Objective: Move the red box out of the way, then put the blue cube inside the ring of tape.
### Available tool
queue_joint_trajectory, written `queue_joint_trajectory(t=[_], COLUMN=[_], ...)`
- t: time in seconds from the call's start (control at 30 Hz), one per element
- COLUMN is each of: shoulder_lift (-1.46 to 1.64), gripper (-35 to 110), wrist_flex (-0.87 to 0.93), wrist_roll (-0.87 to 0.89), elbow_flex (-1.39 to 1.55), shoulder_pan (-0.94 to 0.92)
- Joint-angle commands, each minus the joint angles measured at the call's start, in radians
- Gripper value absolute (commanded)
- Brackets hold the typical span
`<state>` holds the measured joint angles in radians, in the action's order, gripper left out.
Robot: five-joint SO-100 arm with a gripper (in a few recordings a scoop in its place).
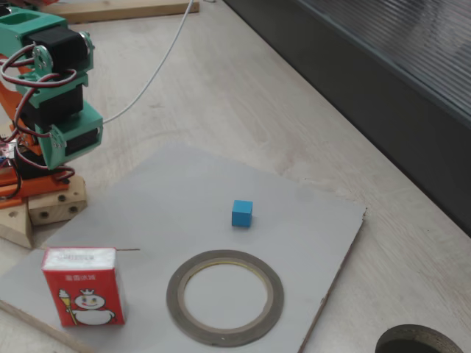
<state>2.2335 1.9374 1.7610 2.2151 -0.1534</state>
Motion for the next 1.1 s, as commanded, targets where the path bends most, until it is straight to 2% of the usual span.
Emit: queue_joint_trajectory(t=[0.0, 0.7, 0.9, 1.07], shoulder_lift=[0.034, 0.021, -0.238, -0.425], gripper=[0, 0, 0, 0], wrist_flex=[0.021, 0.017, 0.017, 0.017], wrist_roll=[0.003, 0.002, 0.002, 0.003], elbow_flex=[0.014, 0.000, -0.044, -0.285], shoulder_pan=[-0.015, -0.017, -0.017, -0.017])
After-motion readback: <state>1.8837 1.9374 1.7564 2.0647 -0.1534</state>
